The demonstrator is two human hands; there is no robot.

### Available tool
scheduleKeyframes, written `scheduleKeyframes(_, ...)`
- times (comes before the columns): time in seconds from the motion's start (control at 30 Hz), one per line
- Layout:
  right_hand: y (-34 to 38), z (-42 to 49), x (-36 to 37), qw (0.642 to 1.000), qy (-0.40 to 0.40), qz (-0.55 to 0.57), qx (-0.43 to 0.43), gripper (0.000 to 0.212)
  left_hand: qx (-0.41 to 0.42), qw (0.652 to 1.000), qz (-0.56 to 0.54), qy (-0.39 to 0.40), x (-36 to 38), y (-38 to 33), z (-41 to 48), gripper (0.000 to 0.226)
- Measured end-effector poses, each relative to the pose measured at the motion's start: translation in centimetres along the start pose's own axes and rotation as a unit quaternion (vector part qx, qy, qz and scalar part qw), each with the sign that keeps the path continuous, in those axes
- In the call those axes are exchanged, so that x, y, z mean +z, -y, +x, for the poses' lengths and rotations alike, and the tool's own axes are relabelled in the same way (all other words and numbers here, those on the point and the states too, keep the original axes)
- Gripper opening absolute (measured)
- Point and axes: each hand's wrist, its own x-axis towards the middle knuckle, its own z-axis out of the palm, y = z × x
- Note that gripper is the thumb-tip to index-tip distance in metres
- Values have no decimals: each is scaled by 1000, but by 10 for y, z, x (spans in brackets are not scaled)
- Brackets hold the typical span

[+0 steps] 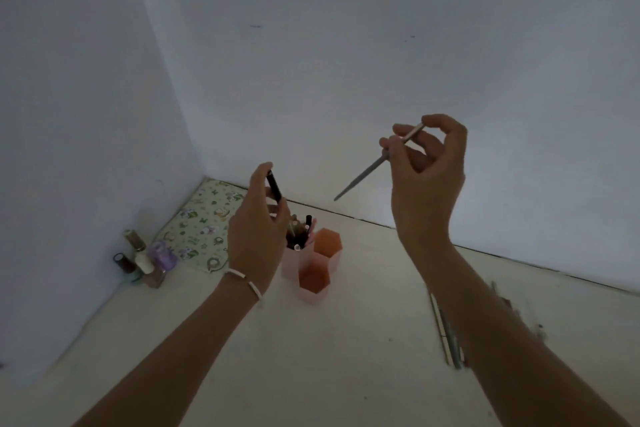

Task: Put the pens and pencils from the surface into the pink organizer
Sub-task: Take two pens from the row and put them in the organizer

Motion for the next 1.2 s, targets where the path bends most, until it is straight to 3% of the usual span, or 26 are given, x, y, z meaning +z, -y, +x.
scheduleKeyframes(0.1,-9,-15,13,1000,-3,14,5,35,5,998,41,52,7,13,-18,48)
scheduleKeyframes(0.17,-18,-24,18,1000,3,11,15,35,53,991,102,66,9,19,-24,42)
scheduleKeyframes(0.3,-35,-42,29,998,37,-40,19,33,135,960,241,40,6,22,-15,35)
scheduleKeyframes(0.4,-47,-53,35,996,65,-65,11,36,162,933,313,75,4,18,-16,43)
scheduleKeyframes(0.57,-62,-61,37,990,96,-103,2,44,76,975,209,0,-10,16,-2,49)
scheduleKeyframes(0.67,-77,-70,35,973,154,-170,-14,34,51,991,122,-37,-17,11,10,47)
scheduleKeyframes(0.77,-96,-82,28,926,231,-290,-72,15,54,995,69,-42,-15,-1,14,43)
scheduleKeyframes(0.87,-107,-91,14,867,264,-389,-166,21,71,996,34,-36,-5,-20,9,40)
scheduleKeyframes(0.93,-103,-86,0,882,239,-374,-157,28,94,995,17,-34,6,-39,3,38)
scheduleKeyframes(1.03,-94,-58,-38,913,124,-371,-116,36,155,988,-18,-8,37,-71,-10,30)
scheduleKeyframes(1.13,-85,-27,-93,923,41,-378,-62,35,146,983,-34,103,86,-104,-36,16)
scheduleKeyframes(1.2,-82,-18,-128,923,17,-384,-26,33,78,971,30,223,126,-111,-60,7)
